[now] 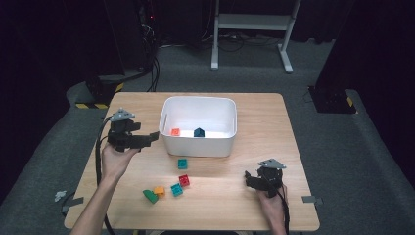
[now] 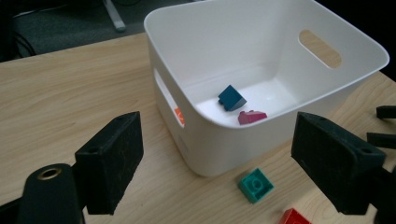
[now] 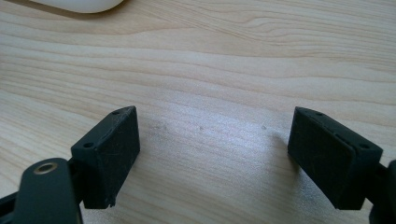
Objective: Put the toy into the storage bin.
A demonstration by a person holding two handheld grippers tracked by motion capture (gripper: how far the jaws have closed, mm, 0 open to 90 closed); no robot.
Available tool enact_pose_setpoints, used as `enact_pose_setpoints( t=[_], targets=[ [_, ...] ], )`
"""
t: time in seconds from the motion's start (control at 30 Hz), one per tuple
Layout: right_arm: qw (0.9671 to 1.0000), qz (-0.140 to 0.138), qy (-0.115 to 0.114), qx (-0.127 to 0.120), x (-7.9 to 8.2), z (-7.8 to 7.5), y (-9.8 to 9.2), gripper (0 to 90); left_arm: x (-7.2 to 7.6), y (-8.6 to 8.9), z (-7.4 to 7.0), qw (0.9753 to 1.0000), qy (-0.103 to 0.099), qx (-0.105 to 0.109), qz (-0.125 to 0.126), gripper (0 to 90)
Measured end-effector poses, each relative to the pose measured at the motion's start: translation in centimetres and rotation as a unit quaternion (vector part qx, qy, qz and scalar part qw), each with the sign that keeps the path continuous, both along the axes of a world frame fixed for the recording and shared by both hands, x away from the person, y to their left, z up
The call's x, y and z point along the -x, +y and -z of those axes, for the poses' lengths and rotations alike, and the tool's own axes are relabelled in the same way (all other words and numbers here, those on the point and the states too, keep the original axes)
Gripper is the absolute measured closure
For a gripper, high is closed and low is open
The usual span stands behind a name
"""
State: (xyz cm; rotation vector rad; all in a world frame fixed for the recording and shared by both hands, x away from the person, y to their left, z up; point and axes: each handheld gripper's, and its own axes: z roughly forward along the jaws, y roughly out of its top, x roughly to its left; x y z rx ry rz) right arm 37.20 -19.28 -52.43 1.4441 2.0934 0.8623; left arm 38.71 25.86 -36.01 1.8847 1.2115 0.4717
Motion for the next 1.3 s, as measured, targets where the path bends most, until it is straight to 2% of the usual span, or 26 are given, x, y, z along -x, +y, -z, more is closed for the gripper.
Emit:
enact_pose_setpoints(
  t=[0.2, 0.6, 0.8, 0.97, 1.3],
  targets=[
    [1.0000, 0.000, 0.000, 0.000, 0.0, 0.0, 0.0, 16.6, 2.4, 0.9, 1.3, 1.0000, 0.001, -0.001, -0.006, 15.4],
    [1.0000, 0.000, 0.000, 0.000, 0.0, 0.0, 0.0, 16.6, 6.3, 1.8, 5.3, 0.9999, 0.012, 0.002, -0.011, 14.1],
    [1.0000, 0.000, 0.000, 0.000, 0.0, 0.0, 0.0, 16.6, 8.0, 2.1, 6.9, 0.9997, 0.016, 0.013, -0.014, 14.0],
    [1.0000, 0.000, 0.000, 0.000, 0.0, 0.0, 0.0, 16.6, 9.4, 2.0, 7.9, 0.9998, 0.010, 0.009, -0.014, 14.3],
    [1.0000, 0.000, 0.000, 0.000, 0.0, 0.0, 0.0, 16.6, 11.3, 0.8, 10.0, 0.9998, 0.017, 0.005, 0.000, 14.5]
  ],
)
